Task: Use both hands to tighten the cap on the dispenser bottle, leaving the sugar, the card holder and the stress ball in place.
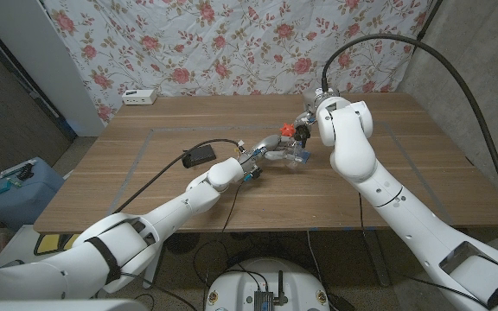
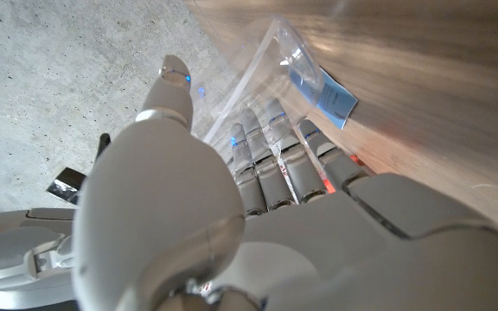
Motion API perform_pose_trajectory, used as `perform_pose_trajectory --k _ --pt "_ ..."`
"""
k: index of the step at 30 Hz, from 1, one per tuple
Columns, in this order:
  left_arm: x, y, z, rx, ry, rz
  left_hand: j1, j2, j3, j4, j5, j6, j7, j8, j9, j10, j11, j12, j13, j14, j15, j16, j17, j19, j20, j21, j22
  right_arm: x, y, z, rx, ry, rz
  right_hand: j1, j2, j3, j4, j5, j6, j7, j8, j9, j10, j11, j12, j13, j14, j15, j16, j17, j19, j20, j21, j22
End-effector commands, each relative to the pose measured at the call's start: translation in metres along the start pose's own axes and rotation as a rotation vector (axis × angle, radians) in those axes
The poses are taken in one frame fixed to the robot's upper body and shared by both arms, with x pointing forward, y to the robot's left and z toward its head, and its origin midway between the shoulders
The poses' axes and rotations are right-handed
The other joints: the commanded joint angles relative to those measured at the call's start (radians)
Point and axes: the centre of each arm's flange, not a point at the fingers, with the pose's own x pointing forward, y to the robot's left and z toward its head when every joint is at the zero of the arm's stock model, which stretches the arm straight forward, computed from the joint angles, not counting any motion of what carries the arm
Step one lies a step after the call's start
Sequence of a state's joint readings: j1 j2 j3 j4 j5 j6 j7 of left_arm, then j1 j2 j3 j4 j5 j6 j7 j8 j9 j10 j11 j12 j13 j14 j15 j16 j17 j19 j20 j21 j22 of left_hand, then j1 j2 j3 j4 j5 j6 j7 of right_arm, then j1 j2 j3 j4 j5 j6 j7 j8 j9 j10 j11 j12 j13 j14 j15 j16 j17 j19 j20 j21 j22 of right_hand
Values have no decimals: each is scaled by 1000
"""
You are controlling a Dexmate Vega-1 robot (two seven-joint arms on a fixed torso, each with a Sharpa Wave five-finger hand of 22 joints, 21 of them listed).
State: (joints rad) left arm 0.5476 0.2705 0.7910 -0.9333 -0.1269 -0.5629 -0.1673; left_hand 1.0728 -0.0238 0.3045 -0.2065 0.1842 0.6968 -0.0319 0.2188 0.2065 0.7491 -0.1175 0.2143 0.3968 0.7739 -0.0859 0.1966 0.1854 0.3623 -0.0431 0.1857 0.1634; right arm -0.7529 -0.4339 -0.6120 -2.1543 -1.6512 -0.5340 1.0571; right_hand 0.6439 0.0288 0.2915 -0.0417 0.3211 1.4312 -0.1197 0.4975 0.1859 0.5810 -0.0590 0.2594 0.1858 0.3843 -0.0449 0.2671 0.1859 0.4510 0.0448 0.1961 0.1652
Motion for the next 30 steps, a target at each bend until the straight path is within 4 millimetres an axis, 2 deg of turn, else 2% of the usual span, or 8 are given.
perform_pose_trajectory --k 1,6,9,13,16,21,26,30 --pt "-1 -1 2 3 -7 0 -49 107 61 53 0 108 -27 7 4 10 -2 4 5 6 -72 8 2 2 -70 1 3 -3 3 1 46 32 1 9 13 6 -11 -12 4 5 18 2 16 10 0 3 14 -45 0 0 11 2 2 4" --pt "0 -2 3 3 -9 -5 -48 107 61 53 0 108 -26 7 4 9 -1 4 5 6 -71 8 2 2 -70 0 3 -6 3 1 60 34 1 1 14 0 -10 -23 4 8 32 2 22 10 -3 2 19 -40 -1 2 13 4 1 4" --pt "0 -2 3 3 -11 -8 -47 106 61 52 0 109 -26 8 4 10 -1 4 5 7 -71 8 2 2 -70 0 3 -8 3 0 66 31 -6 -46 -7 -30 4 -44 0 25 57 0 23 19 -14 2 23 -32 -7 5 14 8 -2 4" --pt "0 -2 4 6 -13 -9 -48 107 62 53 0 108 -25 7 4 10 -3 4 5 7 -72 8 2 2 -69 0 3 -12 2 -1 65 27 -13 -91 -37 -59 17 -55 -8 29 67 -7 20 29 -24 2 25 -28 -12 8 14 11 -4 4" --pt "0 -1 4 7 -14 -10 -49 107 61 53 0 109 -24 7 4 12 -2 4 5 7 -73 9 2 2 -70 0 3 -14 0 -1 59 33 -26 -147 -55 -88 40 -62 -15 32 72 -11 11 39 -36 3 24 -19 -17 14 15 13 -5 5" --pt "0 -1 4 5 -16 -13 -48 106 62 53 0 109 -24 8 4 13 0 4 5 7 -72 8 2 2 -70 0 3 -16 -3 -1 56 33 -32 -209 -72 -119 66 -64 -42 35 57 -12 3 67 -46 5 20 -8 -24 18 14 13 -6 5" --pt "0 -2 4 4 -19 -14 -49 107 61 54 0 109 -24 7 4 11 -1 3 5 8 -71 9 3 1 -69 0 3 -19 -7 -1 46 40 -44 -244 -84 -138 81 -63 -60 39 43 -11 3 67 -49 5 21 -3 -26 20 14 14 -6 5" --pt "-1 0 4 6 -21 -10 -48 106 62 53 0 111 -24 8 4 11 -2 4 5 8 -73 8 2 2 -70 0 3 -22 -11 -3 47 44 -56 -299 -96 -168 106 -57 -124 37 1 -9 -6 76 -56 7 17 8 -34 22 13 17 -6 5"
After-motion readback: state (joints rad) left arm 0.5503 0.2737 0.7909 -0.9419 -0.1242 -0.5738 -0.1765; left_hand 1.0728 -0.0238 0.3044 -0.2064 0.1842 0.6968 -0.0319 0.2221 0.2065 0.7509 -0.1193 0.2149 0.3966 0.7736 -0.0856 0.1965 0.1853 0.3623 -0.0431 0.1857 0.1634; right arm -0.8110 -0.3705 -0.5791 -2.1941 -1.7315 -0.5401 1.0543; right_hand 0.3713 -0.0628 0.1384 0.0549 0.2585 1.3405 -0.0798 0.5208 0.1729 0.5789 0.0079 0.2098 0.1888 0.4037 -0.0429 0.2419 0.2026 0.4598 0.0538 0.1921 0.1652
